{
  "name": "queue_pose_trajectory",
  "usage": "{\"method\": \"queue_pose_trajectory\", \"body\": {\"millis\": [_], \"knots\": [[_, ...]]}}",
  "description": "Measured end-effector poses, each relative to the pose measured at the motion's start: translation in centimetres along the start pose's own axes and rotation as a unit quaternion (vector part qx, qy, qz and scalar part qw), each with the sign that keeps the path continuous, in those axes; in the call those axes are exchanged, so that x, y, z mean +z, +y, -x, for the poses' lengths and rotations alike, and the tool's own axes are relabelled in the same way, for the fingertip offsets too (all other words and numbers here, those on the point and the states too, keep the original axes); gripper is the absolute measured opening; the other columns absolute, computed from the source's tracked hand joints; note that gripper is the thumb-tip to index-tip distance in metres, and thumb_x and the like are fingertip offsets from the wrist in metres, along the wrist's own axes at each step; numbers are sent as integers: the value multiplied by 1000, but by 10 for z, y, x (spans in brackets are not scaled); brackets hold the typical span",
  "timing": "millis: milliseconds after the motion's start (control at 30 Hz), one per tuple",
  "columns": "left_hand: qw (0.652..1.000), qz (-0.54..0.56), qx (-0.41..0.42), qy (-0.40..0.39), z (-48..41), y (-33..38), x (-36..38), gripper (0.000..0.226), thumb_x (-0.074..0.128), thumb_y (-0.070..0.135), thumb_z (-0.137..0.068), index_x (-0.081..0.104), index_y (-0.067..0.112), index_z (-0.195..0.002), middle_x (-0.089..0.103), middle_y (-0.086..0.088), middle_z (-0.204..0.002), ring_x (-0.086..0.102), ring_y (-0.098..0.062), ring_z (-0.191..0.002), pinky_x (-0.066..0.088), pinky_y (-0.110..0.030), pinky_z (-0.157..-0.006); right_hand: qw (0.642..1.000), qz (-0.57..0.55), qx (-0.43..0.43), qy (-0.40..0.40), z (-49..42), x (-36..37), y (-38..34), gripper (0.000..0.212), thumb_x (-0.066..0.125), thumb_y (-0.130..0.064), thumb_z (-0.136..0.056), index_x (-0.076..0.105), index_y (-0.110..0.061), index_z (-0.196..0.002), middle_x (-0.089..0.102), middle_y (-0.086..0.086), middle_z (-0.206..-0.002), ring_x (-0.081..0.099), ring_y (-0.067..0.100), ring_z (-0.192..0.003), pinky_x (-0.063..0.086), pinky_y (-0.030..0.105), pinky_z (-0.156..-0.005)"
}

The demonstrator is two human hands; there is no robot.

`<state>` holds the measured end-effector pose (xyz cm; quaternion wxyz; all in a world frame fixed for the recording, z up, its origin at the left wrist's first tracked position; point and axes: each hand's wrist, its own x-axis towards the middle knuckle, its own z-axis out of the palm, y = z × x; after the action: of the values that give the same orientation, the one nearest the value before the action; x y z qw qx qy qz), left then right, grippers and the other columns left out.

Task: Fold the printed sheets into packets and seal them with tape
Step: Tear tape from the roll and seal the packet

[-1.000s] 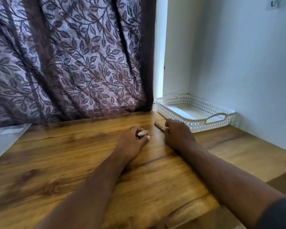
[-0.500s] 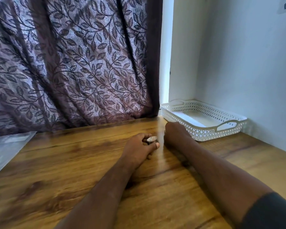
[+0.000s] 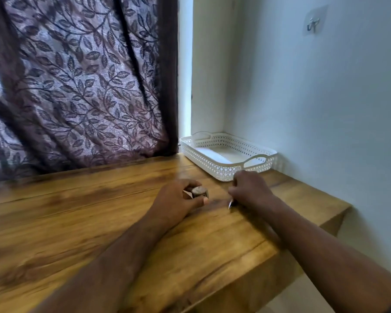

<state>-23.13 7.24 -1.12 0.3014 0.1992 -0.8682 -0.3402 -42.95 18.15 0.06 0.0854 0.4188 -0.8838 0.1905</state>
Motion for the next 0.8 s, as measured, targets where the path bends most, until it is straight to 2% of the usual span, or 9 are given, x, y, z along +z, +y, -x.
{"method": "queue_pose_trajectory", "body": {"millis": [67,133,233,333,433,633,733,800], "knots": [[1000,14,10,-19,-2,11,13,32,83,37,-78,70,35,-107,68,23,-94,61,14,-85,44,-4,-69,999,-10,40,22,1,-7,28,15,68,-27,-81,61,-14,-80,62,4,-76,58,21,-71,36,29,-53],[999,20,17,-23,-4,19,24,30,83,37,-77,69,37,-104,69,22,-94,62,11,-85,47,-8,-72,997,-18,65,39,-2,-10,47,15,65,-26,-85,60,-14,-79,58,1,-73,60,22,-74,33,28,-51],[999,20,14,-42,-8,23,40,32,83,39,-77,69,36,-106,70,20,-97,65,7,-84,51,-15,-76,997,-33,69,26,-8,-13,64,13,60,-15,-90,71,-12,-84,68,4,-81,61,20,-76,39,28,-57],[999,11,17,-50,-14,24,50,33,83,40,-76,69,37,-106,69,21,-98,64,6,-83,49,-15,-73,998,-37,45,-10,-11,-20,73,24,59,-5,-90,80,-16,-93,75,4,-96,62,17,-85,42,26,-71],[999,18,7,-32,-25,29,57,27,81,38,-77,70,37,-101,69,20,-95,64,2,-82,52,-20,-75,999,-26,24,-25,-11,-23,83,27,60,-2,-91,80,-18,-99,74,4,-103,59,15,-86,41,25,-74],[999,28,-9,-16,-45,28,71,27,82,35,-78,72,31,-102,71,16,-93,63,4,-80,45,-16,-68,999,-48,-21,-13,-18,-20,104,17,69,-9,-90,78,-23,-93,69,-3,-96,62,11,-90,44,27,-75],[999,43,-14,-11,-49,22,73,29,82,38,-78,72,33,-104,71,17,-94,66,0,-76,50,-21,-68,997,-17,-76,-20,-25,-21,114,13,76,-17,-86,74,-30,-89,55,-11,-93,56,8,-92,39,25,-73],[998,54,-13,-18,-47,20,73,30,81,40,-78,70,36,-105,71,18,-97,68,-5,-73,56,-28,-68,993,-2,-114,-19,-28,-22,119,14,78,-20,-84,71,-32,-87,52,-13,-94,54,9,-92,41,26,-75]]}}
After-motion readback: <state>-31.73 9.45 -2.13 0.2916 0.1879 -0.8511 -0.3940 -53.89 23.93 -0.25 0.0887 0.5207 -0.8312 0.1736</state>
